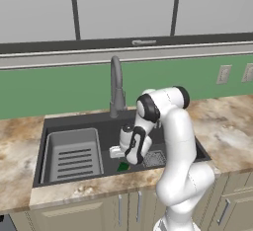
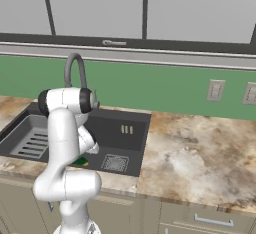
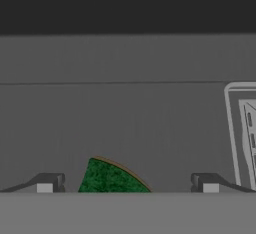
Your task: Pick up the sponge and sponge from the sink, and place them back in the cabinet, and close the cabinet doors.
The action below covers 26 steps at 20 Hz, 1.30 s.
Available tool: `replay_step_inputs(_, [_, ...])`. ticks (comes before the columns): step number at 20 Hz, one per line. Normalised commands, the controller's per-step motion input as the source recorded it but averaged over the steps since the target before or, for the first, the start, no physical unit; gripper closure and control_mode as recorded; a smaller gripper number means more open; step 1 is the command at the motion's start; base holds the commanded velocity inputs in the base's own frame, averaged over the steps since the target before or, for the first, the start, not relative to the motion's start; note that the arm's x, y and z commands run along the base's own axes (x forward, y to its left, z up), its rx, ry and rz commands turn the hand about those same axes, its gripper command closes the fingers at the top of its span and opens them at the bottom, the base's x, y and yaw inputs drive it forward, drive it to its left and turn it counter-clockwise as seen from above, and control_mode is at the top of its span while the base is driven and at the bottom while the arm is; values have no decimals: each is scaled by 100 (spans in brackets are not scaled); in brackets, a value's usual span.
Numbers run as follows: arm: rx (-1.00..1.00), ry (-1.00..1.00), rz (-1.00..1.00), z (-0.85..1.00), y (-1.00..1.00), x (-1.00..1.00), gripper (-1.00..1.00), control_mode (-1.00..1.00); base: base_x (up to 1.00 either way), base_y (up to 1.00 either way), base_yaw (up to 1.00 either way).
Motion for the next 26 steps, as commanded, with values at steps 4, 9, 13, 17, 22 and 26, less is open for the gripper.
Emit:
replay_step_inputs(4, [1,0,0,0,0,0,-100,-100,0,0,0])
replay_step_inputs(9, [1,1,0,-1,0,0,-100,-100,0,0,0])
replay_step_inputs(13, [1,1,0,-5,0,0,-100,-100,0,0,0])
replay_step_inputs(17, [1,1,0,-5,0,0,-100,-100,0,0,0])
replay_step_inputs(22, [4,5,0,0,0,0,-100,-100,0,0,0])
replay_step_inputs(26, [3,6,0,-3,0,0,-100,-100,0,0,0])
